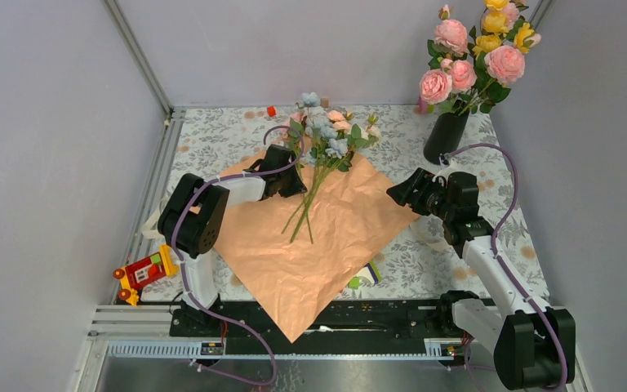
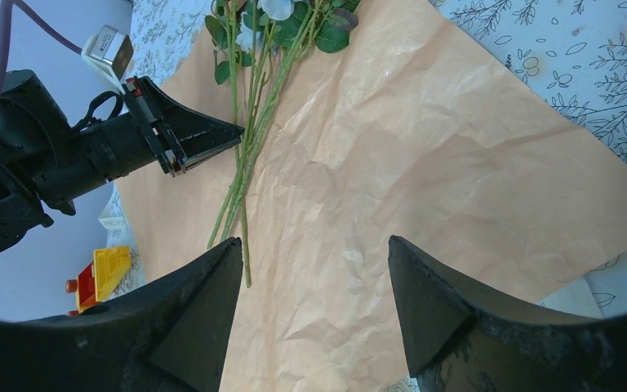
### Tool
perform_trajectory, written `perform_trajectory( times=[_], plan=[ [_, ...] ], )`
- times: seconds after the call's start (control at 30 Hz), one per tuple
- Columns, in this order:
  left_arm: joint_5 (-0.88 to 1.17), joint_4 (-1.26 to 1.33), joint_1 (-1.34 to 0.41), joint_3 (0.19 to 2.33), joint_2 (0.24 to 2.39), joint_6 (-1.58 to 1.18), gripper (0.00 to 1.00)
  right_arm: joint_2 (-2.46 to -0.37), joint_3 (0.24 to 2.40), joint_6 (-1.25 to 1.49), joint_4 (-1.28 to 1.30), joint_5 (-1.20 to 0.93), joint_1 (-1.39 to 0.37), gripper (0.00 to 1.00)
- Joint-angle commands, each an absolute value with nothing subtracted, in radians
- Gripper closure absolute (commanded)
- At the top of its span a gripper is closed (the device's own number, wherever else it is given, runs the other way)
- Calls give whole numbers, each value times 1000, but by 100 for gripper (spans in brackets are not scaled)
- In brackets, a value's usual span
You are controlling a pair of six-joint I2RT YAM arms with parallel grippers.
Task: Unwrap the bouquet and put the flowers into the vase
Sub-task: Pick up the fake flower from the wrapping paper.
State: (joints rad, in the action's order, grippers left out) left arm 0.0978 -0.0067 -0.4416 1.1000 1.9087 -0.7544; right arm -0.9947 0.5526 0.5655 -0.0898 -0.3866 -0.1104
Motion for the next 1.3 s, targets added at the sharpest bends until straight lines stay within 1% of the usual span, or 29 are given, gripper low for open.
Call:
perform_trajectory(
  times=[0.0,0.3,0.6,0.97,1.13,1.27],
  plan=[
    [49,9,-445,1119,1879,-745,100,-978,593,555,-92,-402,-119,28],
    [-18,24,-450,1067,1783,-706,100,-966,592,557,-83,-399,-118,28],
    [-91,2,-474,1055,1721,-605,100,-957,587,555,-78,-394,-118,28],
    [-261,-119,-510,1047,1631,-446,100,-963,585,556,-83,-390,-118,28],
    [-329,-140,-511,1023,1584,-422,100,-963,588,555,-82,-391,-119,28],
    [-336,-131,-511,989,1519,-445,100,-961,592,554,-82,-396,-118,27]
  ],
)
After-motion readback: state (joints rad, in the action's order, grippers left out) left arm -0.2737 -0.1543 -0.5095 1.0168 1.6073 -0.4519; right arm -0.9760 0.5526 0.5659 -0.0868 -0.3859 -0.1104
